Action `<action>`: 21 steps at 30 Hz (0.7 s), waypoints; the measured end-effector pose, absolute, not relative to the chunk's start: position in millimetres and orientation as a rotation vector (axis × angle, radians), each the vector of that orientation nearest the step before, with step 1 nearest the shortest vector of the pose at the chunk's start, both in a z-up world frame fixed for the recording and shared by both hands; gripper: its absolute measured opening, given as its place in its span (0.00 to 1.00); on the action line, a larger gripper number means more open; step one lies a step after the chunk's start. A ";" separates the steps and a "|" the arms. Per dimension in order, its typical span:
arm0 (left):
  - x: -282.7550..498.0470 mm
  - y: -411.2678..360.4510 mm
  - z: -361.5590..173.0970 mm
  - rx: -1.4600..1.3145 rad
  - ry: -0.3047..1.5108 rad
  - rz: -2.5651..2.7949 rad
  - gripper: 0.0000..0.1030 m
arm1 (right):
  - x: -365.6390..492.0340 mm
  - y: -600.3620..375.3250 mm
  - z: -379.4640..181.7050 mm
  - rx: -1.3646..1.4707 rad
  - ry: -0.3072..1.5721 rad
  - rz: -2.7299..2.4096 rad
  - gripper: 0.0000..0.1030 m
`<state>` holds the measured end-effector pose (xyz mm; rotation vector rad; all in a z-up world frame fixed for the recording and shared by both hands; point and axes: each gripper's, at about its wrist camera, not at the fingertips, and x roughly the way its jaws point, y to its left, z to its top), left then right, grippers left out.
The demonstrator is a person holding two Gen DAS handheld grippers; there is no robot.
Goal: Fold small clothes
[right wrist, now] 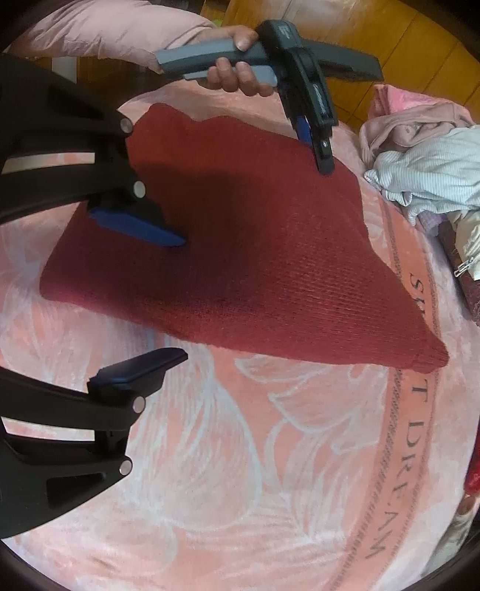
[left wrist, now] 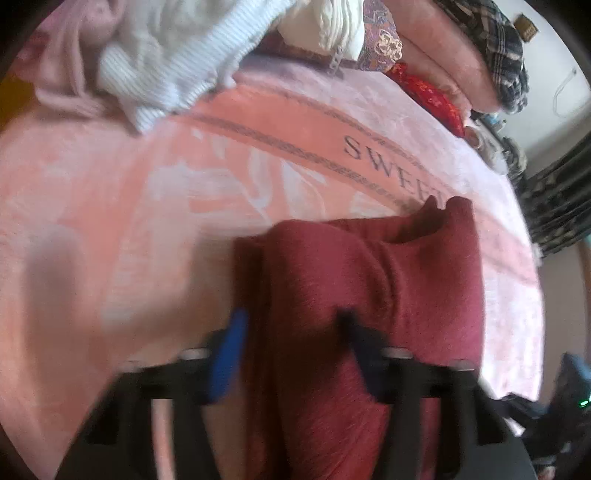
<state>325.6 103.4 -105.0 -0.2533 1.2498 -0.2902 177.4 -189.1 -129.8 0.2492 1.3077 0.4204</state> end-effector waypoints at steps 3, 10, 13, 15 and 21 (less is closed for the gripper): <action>319.5 103.7 -95.6 -0.267 1.190 -0.301 0.08 | 176.3 -190.6 -130.5 0.251 1.300 0.433 0.56; 302.2 129.5 -72.1 -0.277 1.039 -0.274 0.09 | 175.4 -182.2 -138.3 0.222 1.311 0.440 0.56; 312.5 129.5 -104.8 -0.266 1.126 -0.240 0.09 | 175.0 -181.4 -145.6 0.223 1.332 0.423 0.58; 313.9 127.3 -119.2 -0.263 1.148 -0.225 0.09 | 174.2 -184.2 -150.2 0.235 1.348 0.418 0.60; 307.8 123.7 -109.8 -0.219 1.150 -0.211 0.26 | 169.0 -185.6 -136.3 0.227 1.336 0.409 0.60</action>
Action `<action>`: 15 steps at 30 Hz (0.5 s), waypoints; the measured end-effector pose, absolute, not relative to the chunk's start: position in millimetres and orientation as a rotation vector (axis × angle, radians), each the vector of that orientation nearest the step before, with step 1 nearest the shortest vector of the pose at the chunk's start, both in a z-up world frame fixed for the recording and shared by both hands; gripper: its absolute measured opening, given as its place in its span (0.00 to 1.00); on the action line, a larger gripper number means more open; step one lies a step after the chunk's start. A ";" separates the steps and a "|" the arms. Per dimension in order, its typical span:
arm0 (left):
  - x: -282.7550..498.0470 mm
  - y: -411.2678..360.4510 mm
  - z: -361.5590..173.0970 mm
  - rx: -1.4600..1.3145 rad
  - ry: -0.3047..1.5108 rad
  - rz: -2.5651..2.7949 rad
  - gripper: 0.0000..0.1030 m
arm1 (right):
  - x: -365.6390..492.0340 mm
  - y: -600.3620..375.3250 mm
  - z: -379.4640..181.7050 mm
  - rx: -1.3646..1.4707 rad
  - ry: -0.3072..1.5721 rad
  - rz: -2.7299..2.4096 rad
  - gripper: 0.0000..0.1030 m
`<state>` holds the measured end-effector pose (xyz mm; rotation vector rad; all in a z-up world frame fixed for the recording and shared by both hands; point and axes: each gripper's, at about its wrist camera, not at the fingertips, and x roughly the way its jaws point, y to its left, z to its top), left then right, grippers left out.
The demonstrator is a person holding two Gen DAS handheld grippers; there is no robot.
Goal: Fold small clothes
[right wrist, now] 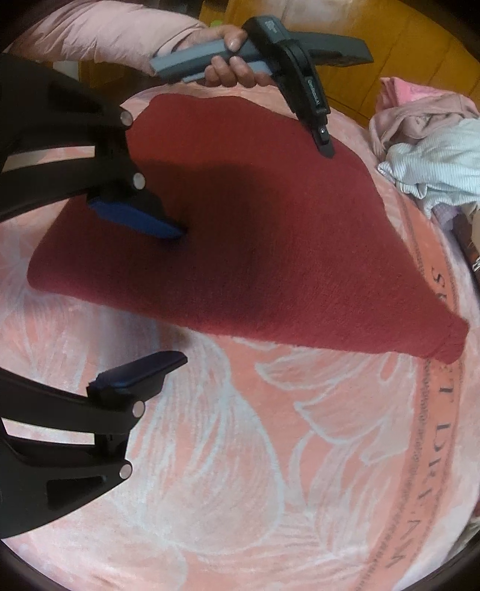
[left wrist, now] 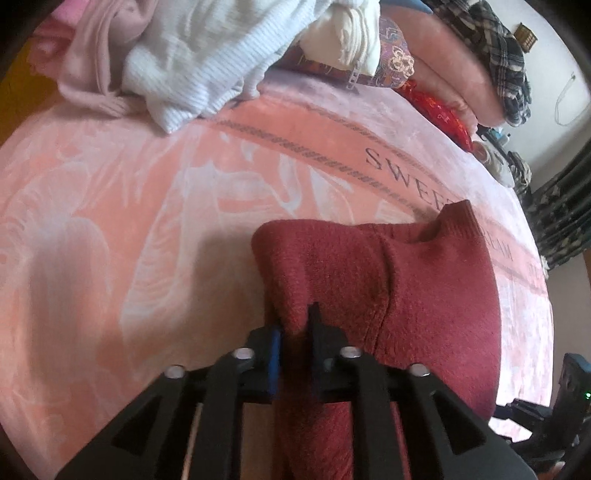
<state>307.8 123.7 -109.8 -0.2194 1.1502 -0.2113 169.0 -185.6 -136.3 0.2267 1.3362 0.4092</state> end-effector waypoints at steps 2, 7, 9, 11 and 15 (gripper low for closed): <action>297.7 126.8 -97.0 -0.211 1.157 -0.223 0.47 | 162.9 -185.8 -126.8 0.226 1.317 0.416 0.60; 247.2 137.3 -81.9 -0.199 1.194 -0.280 0.68 | 136.9 -182.9 -118.8 0.239 1.312 0.443 0.63; 222.6 138.3 -88.3 -0.186 1.221 -0.296 0.70 | 127.6 -180.8 -125.4 0.242 1.331 0.447 0.63; 202.5 137.4 -96.4 -0.185 1.245 -0.308 0.70 | 118.4 -178.5 -135.4 0.244 1.358 0.446 0.63; 175.8 132.5 -112.7 -0.181 1.283 -0.316 0.63 | 108.8 -177.4 -156.0 0.294 1.415 0.457 0.56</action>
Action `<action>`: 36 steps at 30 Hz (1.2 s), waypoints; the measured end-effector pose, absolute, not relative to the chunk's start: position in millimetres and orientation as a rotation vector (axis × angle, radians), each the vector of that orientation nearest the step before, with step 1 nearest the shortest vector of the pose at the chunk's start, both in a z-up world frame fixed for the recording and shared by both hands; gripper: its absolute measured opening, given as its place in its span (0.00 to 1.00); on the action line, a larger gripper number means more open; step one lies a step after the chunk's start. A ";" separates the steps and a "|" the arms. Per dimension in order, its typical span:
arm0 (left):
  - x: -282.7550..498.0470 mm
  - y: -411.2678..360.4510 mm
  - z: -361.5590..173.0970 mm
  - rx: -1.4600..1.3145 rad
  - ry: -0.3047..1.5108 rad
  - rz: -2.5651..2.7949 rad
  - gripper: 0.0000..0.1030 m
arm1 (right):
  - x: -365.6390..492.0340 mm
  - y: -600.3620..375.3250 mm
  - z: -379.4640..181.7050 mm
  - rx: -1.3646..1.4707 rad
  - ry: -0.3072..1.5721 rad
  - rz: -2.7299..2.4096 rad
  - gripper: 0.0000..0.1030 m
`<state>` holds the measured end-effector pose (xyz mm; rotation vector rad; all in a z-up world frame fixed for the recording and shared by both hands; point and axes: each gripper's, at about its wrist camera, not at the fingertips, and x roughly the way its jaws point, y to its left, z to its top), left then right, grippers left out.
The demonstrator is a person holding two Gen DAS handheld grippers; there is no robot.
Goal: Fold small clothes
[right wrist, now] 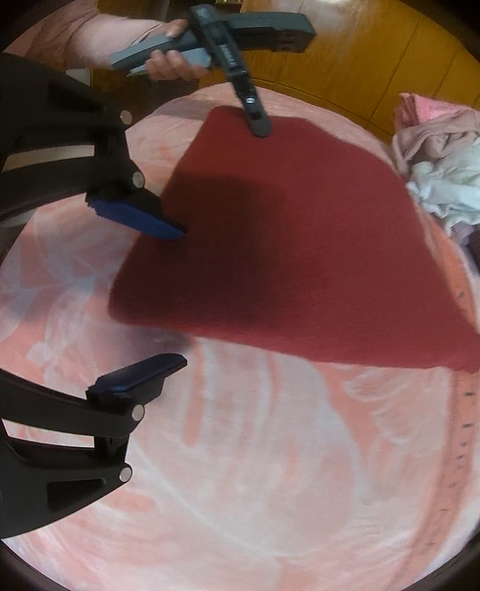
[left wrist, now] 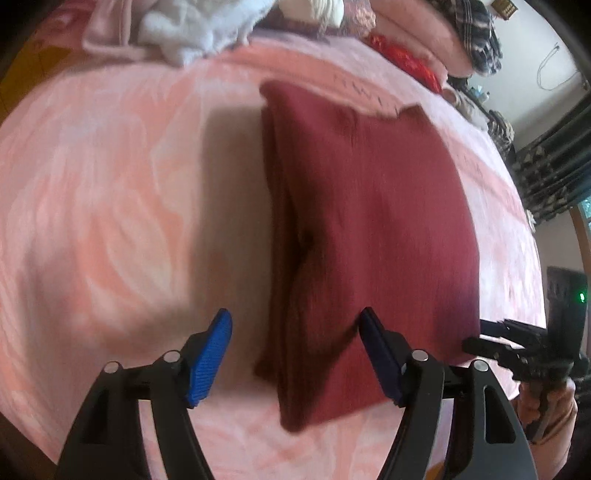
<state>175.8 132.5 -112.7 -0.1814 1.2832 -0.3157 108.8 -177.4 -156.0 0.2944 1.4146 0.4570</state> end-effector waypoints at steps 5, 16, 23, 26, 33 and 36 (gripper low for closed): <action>165.1 125.4 -117.4 -0.177 1.299 -0.336 0.27 | 106.1 -176.5 -148.3 0.330 1.411 0.493 0.23; 160.1 123.6 -133.3 -0.101 1.299 -0.324 0.25 | 104.5 -167.9 -162.2 0.279 1.420 0.460 0.22; 164.1 131.5 -112.1 -0.141 1.270 -0.303 0.74 | 105.5 -167.6 -131.5 0.183 1.344 0.434 0.52; 182.0 137.4 -99.4 -0.175 1.249 -0.317 0.82 | 118.7 -175.4 -116.0 0.223 1.300 0.440 0.55; 233.1 131.5 -104.8 -0.254 1.282 -0.358 0.84 | 166.4 -178.3 -104.0 0.257 1.259 0.417 0.67; 247.9 125.6 -110.7 -0.273 1.295 -0.377 0.84 | 179.2 -176.6 -112.0 0.260 1.275 0.414 0.70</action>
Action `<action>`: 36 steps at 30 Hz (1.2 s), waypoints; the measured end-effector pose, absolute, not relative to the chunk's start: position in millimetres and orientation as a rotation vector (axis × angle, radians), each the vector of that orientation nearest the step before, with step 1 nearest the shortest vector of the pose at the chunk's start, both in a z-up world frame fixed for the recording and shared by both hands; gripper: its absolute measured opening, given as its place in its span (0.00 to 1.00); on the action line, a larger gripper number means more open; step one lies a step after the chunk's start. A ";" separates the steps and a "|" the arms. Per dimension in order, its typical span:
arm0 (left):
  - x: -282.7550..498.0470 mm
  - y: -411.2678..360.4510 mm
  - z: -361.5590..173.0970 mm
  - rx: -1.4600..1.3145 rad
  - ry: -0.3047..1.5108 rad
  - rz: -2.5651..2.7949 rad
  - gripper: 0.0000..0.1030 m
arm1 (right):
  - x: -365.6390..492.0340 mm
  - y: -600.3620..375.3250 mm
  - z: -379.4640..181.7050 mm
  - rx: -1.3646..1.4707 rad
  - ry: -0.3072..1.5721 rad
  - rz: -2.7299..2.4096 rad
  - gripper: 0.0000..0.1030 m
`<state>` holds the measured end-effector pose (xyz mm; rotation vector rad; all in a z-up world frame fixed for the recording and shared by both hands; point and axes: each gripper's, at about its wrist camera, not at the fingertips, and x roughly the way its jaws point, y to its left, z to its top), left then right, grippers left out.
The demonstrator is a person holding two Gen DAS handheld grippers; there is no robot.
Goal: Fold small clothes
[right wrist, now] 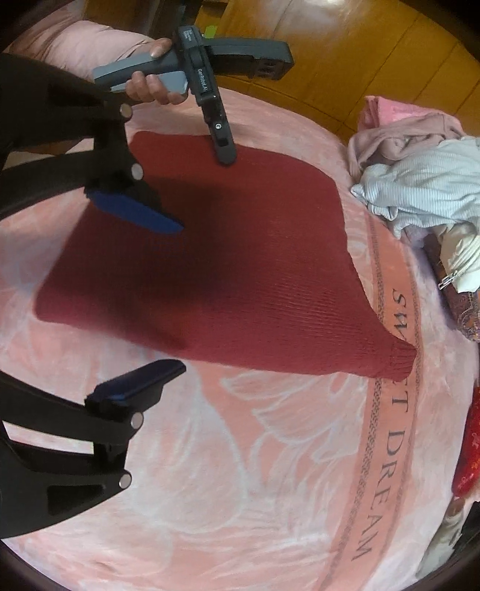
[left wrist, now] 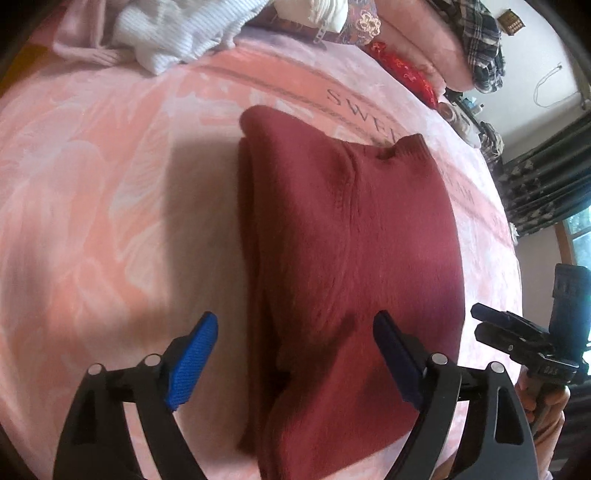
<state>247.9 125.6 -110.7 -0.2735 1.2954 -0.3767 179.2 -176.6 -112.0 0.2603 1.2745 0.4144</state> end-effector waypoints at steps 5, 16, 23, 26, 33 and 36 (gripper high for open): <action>263.2 115.8 -129.8 -0.284 1.336 -0.401 0.84 | 196.8 -168.1 -132.8 0.256 1.329 0.408 0.71; 269.7 101.7 -147.5 -0.369 1.361 -0.509 0.72 | 207.9 -172.2 -168.3 0.416 1.378 0.475 0.63; 262.6 104.3 -133.5 -0.395 1.303 -0.538 0.36 | 198.2 -185.6 -151.4 0.481 1.340 0.527 0.41; 257.5 95.7 -122.8 -0.378 1.279 -0.540 0.34 | 193.2 -192.8 -141.0 0.470 1.328 0.528 0.40; 244.1 36.5 -93.3 -0.394 1.235 -0.626 0.33 | 173.9 -251.7 -106.7 0.435 1.271 0.474 0.40; 235.0 -4.8 -80.5 -0.375 1.204 -0.666 0.33 | 155.2 -287.3 -93.4 0.422 1.251 0.435 0.40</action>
